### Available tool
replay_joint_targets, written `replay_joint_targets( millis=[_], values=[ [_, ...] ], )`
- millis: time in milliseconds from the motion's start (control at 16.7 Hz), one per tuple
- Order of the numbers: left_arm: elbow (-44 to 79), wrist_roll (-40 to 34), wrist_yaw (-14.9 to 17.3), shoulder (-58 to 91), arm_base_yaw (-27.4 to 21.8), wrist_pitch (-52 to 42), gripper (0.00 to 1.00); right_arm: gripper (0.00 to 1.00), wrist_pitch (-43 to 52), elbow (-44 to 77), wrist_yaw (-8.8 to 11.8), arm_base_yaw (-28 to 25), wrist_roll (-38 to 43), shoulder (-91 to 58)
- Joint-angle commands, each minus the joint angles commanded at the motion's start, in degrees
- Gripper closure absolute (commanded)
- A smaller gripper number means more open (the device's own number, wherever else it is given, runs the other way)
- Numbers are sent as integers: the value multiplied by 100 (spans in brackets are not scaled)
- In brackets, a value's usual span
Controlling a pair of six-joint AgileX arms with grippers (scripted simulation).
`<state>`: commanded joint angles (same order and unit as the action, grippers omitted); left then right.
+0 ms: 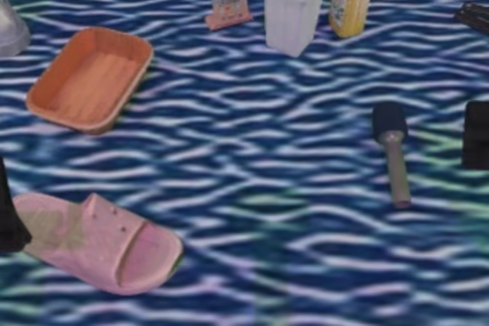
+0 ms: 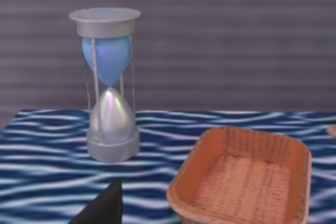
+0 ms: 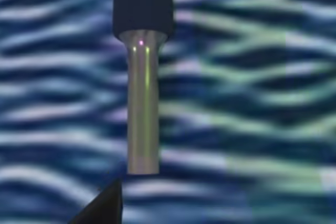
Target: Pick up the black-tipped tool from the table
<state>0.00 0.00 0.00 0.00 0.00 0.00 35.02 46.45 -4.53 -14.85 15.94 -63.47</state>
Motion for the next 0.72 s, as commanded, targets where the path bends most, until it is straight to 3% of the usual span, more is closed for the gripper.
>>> replay_joint_targets(
  millis=[360, 720],
  values=[
    [0, 0, 0, 0, 0, 0, 0, 0, 1642, 2170, -193, -708, 743, -3149],
    [0, 0, 0, 0, 0, 0, 0, 0, 2404, 3449, -276, -1096, 1153, -4572]
  ],
)
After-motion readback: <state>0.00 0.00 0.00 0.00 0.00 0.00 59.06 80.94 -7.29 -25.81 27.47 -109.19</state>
